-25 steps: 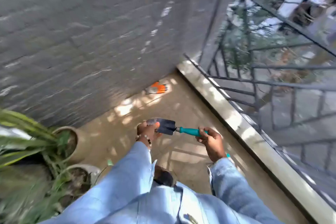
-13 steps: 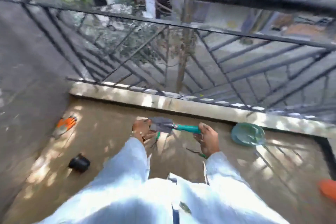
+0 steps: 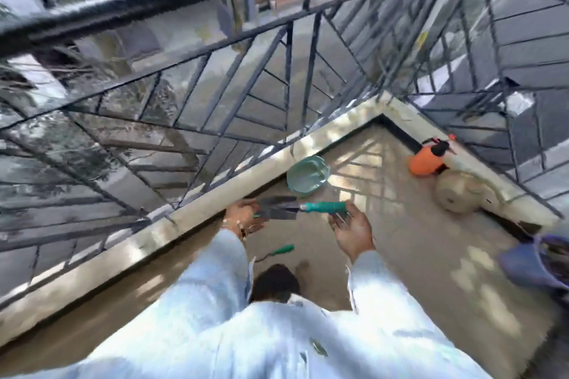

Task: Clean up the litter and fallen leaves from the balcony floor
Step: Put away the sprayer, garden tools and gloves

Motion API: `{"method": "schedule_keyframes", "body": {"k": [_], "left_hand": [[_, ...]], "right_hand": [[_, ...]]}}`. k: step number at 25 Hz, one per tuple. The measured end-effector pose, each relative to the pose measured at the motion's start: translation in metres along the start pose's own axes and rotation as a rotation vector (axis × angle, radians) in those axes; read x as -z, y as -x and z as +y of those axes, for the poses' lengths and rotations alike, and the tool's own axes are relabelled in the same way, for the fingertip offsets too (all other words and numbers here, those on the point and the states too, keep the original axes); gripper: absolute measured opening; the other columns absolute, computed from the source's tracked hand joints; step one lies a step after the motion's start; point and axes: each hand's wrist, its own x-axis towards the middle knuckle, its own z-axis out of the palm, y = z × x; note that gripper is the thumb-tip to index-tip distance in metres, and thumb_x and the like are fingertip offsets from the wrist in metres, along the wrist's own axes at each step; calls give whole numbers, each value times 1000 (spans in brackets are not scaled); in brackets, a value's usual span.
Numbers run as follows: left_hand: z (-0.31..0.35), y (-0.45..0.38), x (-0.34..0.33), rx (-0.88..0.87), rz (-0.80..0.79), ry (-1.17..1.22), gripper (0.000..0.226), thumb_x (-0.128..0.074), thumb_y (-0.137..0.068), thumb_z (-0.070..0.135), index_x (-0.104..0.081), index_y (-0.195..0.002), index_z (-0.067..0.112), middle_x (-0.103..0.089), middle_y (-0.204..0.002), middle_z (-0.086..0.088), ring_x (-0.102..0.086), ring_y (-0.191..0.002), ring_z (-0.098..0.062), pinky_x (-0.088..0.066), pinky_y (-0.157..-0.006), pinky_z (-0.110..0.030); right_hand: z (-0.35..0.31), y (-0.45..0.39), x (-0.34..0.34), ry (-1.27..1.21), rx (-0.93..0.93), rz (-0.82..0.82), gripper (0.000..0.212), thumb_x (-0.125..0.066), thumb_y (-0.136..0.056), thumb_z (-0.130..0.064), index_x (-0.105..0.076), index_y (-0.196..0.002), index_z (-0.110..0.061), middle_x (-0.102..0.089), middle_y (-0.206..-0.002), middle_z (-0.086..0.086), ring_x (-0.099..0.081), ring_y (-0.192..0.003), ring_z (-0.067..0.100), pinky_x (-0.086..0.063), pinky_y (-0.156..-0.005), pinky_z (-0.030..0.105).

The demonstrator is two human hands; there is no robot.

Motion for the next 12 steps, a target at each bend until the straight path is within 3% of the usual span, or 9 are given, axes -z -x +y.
{"method": "schedule_keyframes", "body": {"k": [2,6,9,12], "left_hand": [[7,-36,-33,31,-54,0,21,-45,-95,-5,-60,-102,8,-62,-115,-28,-63,-75,-32,-57,-54,-35],[43,-49,-107,77,-59,81,25,-37,-89,-19,-58,-94,-5,-59,-100,-25,-59,-75,-34,-57,-47,-35],[57,-76,-142,131,-47,92,33,-40,-91,-16,-55,-119,-7,-58,-119,-27,-62,-97,-38,-59,-53,-32],[72,-116,-169,183,-44,17,34,-43,-96,-6,-50,-129,-2,-53,-133,-26,-62,-86,-23,-60,-67,-28]], "right_hand": [[-23,-16,1,-106,75,20,18,-50,-95,-7,-55,-96,-24,-59,-99,6,-58,-85,21,-52,-67,31],[-66,-60,-13,-88,165,60,52,-54,-93,1,-44,-131,-34,-55,-117,9,-62,-99,25,-53,-86,36],[-90,-102,-34,14,109,66,44,-55,-94,-4,-51,-131,-27,-56,-121,7,-63,-98,24,-52,-78,31],[-111,-157,-57,139,26,43,29,-50,-95,-8,-63,-117,-24,-60,-116,6,-60,-100,25,-46,-74,31]]}}
